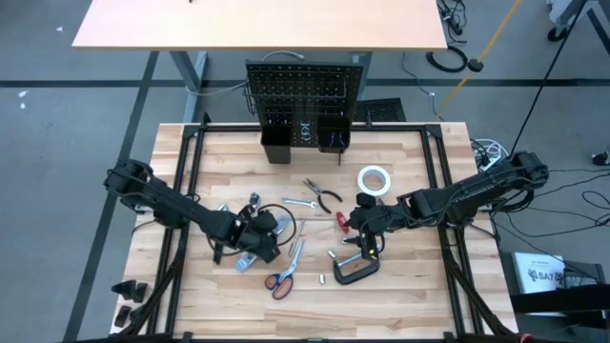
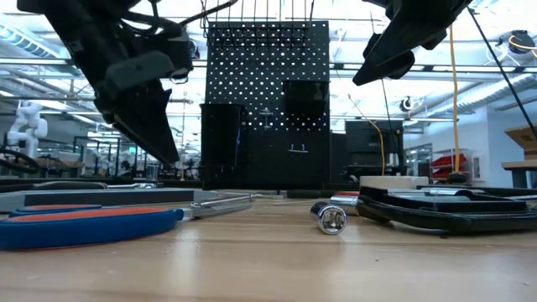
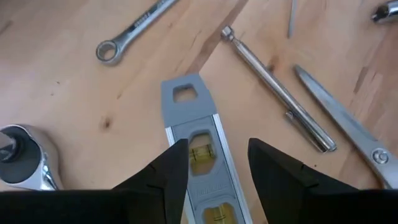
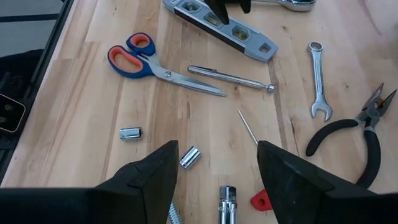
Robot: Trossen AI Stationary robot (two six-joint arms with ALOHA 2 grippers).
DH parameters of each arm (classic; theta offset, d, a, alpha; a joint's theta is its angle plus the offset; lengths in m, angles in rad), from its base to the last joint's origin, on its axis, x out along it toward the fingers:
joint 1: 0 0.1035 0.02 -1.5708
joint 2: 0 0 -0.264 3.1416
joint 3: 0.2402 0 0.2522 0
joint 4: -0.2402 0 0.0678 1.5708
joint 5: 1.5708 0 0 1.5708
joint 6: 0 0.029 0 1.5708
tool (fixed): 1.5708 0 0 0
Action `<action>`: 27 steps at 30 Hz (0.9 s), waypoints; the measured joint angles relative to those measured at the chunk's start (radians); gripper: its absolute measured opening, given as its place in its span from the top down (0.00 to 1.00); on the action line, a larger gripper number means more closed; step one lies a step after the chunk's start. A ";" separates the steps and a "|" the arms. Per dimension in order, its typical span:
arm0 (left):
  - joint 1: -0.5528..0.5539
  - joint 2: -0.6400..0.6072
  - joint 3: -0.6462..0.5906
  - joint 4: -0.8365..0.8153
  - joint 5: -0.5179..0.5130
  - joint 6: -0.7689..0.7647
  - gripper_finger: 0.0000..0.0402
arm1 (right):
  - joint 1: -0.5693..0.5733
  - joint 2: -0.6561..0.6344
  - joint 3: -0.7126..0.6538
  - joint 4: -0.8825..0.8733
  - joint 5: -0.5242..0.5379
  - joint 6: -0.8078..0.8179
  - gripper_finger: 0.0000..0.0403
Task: Hang tools onto peg board
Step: Put the gray spirit level into the left black bin on the peg board
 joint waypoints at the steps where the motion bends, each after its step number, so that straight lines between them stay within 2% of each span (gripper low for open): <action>1: 0.002 0.005 0.000 -0.001 0.002 0.000 0.58 | 0.000 0.000 0.000 0.001 0.000 0.000 0.47; 11: 0.004 0.056 0.000 0.007 0.010 -0.050 0.58 | 0.000 0.000 0.000 0.001 0.000 0.001 0.47; 27: 0.005 0.116 0.000 0.043 0.040 -0.044 0.58 | 0.000 0.000 0.000 0.001 0.001 0.001 0.47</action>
